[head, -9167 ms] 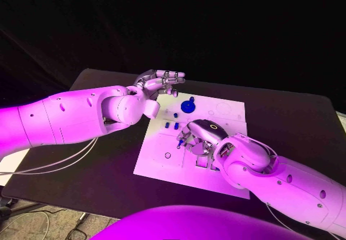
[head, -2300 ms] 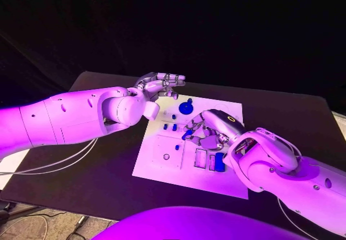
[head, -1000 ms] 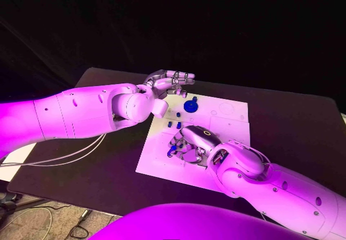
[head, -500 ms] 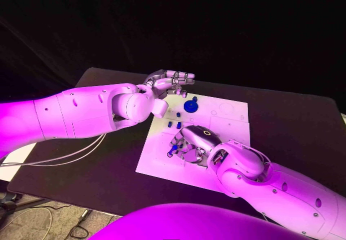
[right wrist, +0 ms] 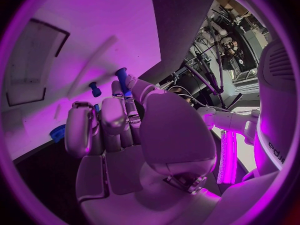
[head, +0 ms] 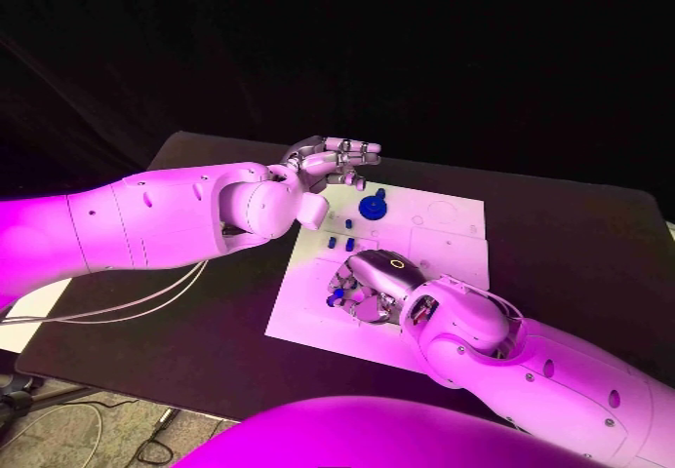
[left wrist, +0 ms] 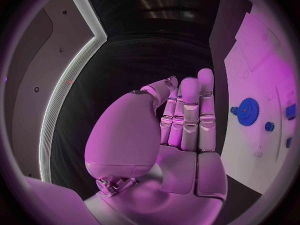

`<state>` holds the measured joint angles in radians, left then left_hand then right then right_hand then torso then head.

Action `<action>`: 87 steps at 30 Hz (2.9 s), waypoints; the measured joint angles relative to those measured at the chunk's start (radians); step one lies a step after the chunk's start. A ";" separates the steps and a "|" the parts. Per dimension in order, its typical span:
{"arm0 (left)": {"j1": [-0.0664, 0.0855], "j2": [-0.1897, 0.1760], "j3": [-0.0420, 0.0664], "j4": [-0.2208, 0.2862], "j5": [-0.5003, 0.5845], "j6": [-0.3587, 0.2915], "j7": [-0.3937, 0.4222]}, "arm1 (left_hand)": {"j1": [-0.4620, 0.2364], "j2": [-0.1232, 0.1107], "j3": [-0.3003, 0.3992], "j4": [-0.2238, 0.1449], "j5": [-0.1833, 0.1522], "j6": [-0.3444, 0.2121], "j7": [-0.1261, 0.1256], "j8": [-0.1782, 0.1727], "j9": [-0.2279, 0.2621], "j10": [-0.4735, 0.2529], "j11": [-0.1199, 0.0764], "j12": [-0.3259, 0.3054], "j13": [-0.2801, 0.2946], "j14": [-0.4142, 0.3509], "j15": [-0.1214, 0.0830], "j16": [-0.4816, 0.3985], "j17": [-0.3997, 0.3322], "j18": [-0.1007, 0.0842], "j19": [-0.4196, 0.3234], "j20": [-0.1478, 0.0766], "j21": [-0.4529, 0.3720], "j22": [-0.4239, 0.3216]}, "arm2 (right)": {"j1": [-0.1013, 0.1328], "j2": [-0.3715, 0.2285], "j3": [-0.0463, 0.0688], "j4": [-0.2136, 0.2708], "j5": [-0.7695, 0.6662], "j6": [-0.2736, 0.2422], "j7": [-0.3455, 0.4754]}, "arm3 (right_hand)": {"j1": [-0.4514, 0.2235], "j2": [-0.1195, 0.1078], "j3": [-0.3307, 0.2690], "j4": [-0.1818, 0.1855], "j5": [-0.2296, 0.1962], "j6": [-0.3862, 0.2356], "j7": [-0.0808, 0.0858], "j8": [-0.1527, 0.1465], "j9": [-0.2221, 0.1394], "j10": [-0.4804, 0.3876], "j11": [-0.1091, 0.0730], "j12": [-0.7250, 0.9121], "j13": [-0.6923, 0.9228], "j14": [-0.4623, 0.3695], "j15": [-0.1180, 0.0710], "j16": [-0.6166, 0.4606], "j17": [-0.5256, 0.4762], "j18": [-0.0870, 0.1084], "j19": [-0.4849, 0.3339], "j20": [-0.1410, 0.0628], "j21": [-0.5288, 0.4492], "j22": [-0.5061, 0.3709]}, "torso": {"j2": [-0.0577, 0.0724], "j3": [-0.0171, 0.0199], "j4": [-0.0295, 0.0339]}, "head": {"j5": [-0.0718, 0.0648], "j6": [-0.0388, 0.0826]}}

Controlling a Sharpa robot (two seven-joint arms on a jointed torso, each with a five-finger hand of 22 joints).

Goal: Assemble the parts on the task board

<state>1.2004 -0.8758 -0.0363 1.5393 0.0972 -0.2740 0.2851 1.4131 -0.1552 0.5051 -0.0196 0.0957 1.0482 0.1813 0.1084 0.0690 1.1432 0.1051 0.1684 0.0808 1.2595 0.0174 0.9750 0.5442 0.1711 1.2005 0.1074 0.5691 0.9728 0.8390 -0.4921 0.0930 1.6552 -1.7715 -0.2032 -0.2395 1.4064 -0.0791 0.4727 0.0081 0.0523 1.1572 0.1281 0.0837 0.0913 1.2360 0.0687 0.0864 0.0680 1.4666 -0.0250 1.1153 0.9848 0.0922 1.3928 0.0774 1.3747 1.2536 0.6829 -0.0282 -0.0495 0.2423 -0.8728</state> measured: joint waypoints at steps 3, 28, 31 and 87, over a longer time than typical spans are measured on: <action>0.000 -0.001 0.000 0.000 0.000 0.000 0.000 | 0.000 0.000 0.000 0.000 0.000 0.000 0.000 0.000 0.000 0.000 0.000 0.000 0.000 -0.003 -0.003 0.000 0.000 0.000 0.000 0.000 0.000 0.000 | 0.000 -0.001 0.000 0.002 -0.002 0.002 -0.001 | 0.001 0.001 -0.001 -0.001 0.000 0.000 0.000 0.000 0.000 0.000 0.000 -0.001 0.000 0.000 0.000 0.000 0.000 0.000 0.000 0.000 0.000 0.000 | 0.000 0.0001 -0.0002 | 0.001 0.000; 0.000 0.000 0.000 0.001 0.000 0.000 -0.001 | 0.000 0.000 0.000 0.000 0.000 0.000 0.000 0.000 0.000 0.000 0.000 0.000 0.000 -0.003 -0.003 0.000 0.000 0.000 0.000 0.000 0.000 0.000 | 0.003 -0.002 -0.016 0.019 -0.017 -0.031 -0.009 | -0.072 -0.072 -0.137 -0.007 0.026 -0.220 0.018 -0.019 -0.024 -0.249 0.045 0.007 -0.001 -0.004 0.040 -0.058 -0.084 0.000 -0.057 0.039 -0.070 -0.100 | 0.000 0.0003 0.0001 | -0.002 0.000; 0.000 -0.001 0.000 0.001 0.000 0.000 -0.001 | 0.000 0.000 0.000 0.000 0.000 0.000 0.000 0.000 0.000 0.000 0.000 0.000 0.000 -0.003 -0.003 0.000 0.000 0.000 0.000 0.000 0.000 0.000 | 0.001 -0.026 -0.011 0.047 -0.017 -0.047 -0.007 | -0.067 -0.067 -0.149 -0.008 0.041 -0.213 0.023 -0.019 -0.023 -0.243 0.040 0.019 -0.001 -0.004 0.040 -0.059 -0.087 0.000 -0.057 0.039 -0.070 -0.100 | 0.000 0.0014 -0.0004 | -0.005 0.000; -0.012 0.007 -0.008 -0.018 0.000 0.005 0.000 | 0.000 0.000 -0.004 -0.004 0.000 0.000 0.000 0.000 0.000 -0.004 0.003 0.005 0.000 -0.003 -0.003 0.000 -0.004 0.000 0.000 0.000 0.000 -0.001 | -0.089 -0.388 0.094 0.209 0.245 -0.150 -0.344 | -0.177 -0.013 -0.568 0.281 0.217 -0.106 -0.023 0.094 0.032 0.128 -0.046 1.072 1.089 -0.002 -0.027 0.312 0.323 -0.031 0.067 -0.017 0.093 0.054 | -0.027 0.0162 -0.0840 | -0.157 0.034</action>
<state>1.1880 -0.8690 -0.0445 1.5215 0.0972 -0.2693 0.2855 1.4131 -0.1552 0.5008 -0.0238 0.0957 1.0482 0.1813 0.1083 0.0691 1.1396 0.1085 0.1738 0.0812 1.2563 0.0142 0.9749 0.5403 0.1712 1.2005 0.1074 0.5692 0.9714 0.7501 -0.8799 0.1872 1.8638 -1.5261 -0.3534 -0.5835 1.2292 -0.0922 -0.0957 0.2891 0.2691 1.0517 0.1054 0.1776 0.1230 1.3645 0.0224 1.1584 1.1573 1.4648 -0.0521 1.4274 1.3080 0.0608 1.4593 0.0609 1.4677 1.3078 0.6564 -0.0120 -0.1335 0.0856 -0.8393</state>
